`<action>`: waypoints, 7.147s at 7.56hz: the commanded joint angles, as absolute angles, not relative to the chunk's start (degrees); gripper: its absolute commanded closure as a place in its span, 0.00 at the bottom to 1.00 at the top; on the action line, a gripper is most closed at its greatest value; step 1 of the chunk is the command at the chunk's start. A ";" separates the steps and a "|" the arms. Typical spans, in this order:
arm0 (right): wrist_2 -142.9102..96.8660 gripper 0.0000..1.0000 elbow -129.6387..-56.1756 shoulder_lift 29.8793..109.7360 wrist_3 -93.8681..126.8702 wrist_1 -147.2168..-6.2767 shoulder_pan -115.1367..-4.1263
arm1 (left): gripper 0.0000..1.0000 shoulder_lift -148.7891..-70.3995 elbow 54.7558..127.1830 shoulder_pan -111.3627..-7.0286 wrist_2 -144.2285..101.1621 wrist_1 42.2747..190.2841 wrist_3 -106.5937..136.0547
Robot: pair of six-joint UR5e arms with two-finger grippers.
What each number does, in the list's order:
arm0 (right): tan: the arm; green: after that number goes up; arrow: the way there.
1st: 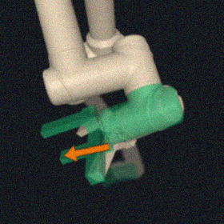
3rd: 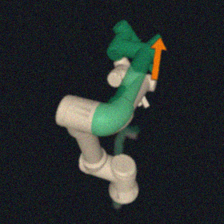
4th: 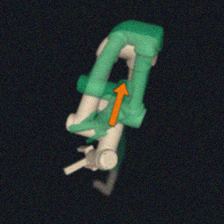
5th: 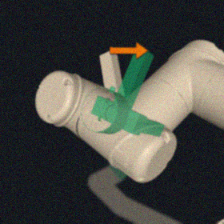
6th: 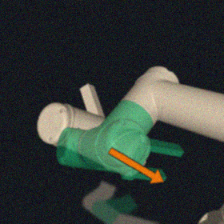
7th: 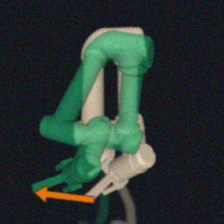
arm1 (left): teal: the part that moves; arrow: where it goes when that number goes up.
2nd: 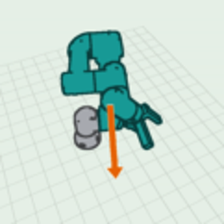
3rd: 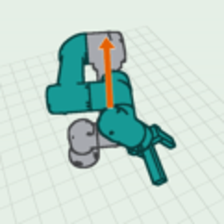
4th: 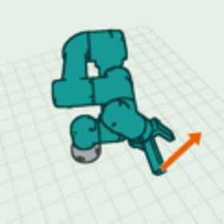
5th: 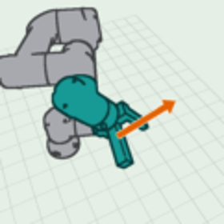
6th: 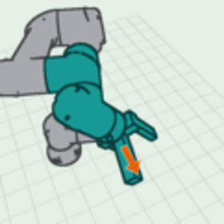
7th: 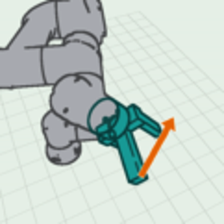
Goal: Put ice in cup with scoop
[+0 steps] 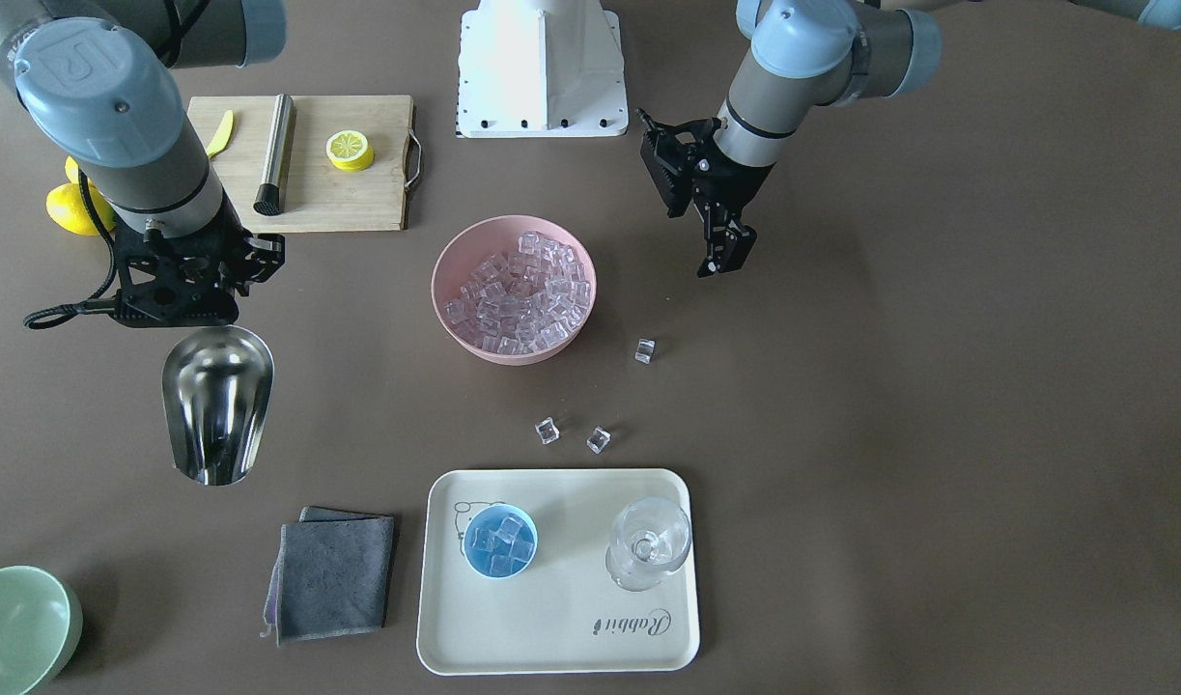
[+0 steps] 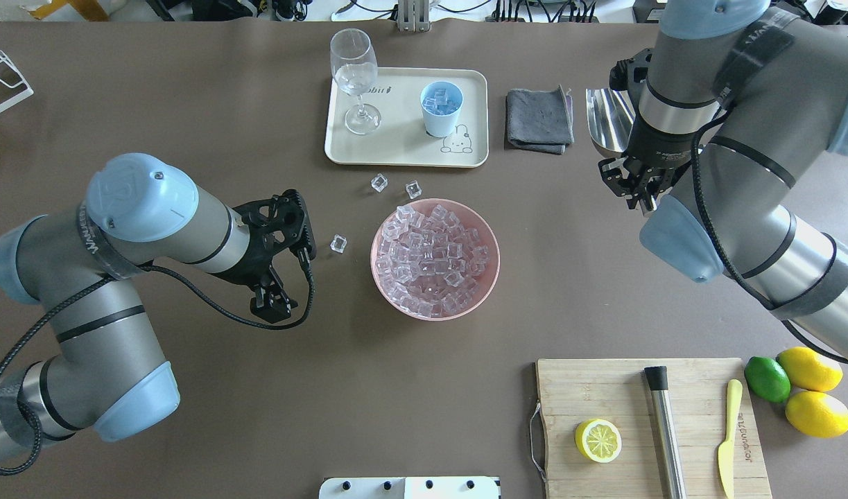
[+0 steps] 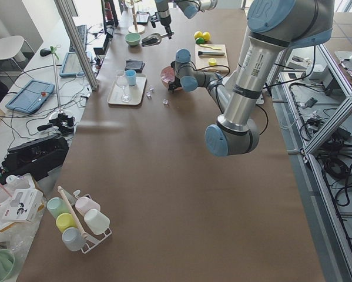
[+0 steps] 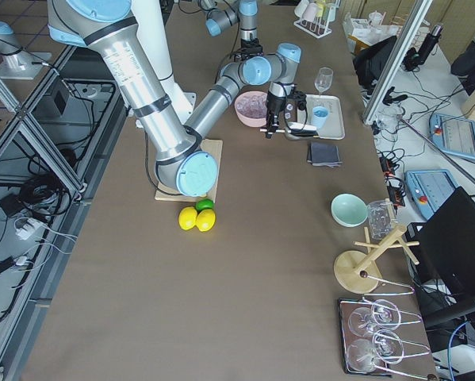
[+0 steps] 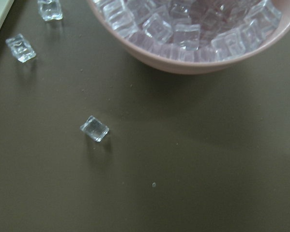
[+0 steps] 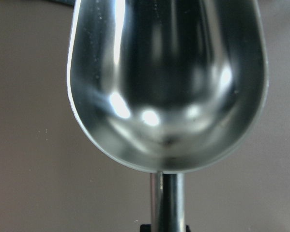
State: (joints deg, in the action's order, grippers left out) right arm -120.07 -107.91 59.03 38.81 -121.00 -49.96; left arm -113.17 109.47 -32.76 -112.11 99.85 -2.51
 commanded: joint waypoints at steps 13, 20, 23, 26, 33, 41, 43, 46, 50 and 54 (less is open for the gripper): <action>-124.20 1.00 -107.23 79.54 61.17 -90.36 -37.89 | 0.02 -87.03 96.44 -85.31 -132.54 87.10 -11.69; -123.31 1.00 -106.53 79.37 60.74 -90.35 -37.00 | 0.02 -84.82 91.24 -93.95 -136.67 86.75 -11.07; -123.40 0.01 -105.82 78.75 60.56 -90.35 -37.00 | 0.02 -84.90 91.41 -95.18 -136.67 86.48 -10.73; -123.31 0.00 -106.26 78.66 60.47 -90.35 -37.09 | 0.02 -84.99 91.67 -95.01 -136.32 86.40 -4.28; -123.66 0.00 -112.32 79.28 49.61 -94.38 -50.07 | 0.02 -85.34 91.93 -95.10 -136.67 86.48 0.18; -127.41 0.00 -111.97 97.79 16.04 -94.13 -79.13 | 0.02 -85.52 92.81 -94.92 -136.41 86.57 0.09; -128.94 0.00 -108.39 99.66 6.46 -94.39 -86.98 | 0.02 -85.52 92.81 -94.83 -136.49 86.57 0.09; -130.07 0.00 -106.00 101.25 0.26 -94.22 -91.05 | 0.02 -85.52 92.73 -94.83 -136.49 86.49 -0.09; -129.55 0.00 -104.33 100.46 0.35 -93.96 -90.97 | 0.02 -85.52 92.72 -94.83 -136.49 86.48 -0.09; -129.55 0.00 -104.50 100.37 0.44 -93.96 -90.97 | 0.02 -85.52 92.64 -94.83 -136.58 86.40 -0.09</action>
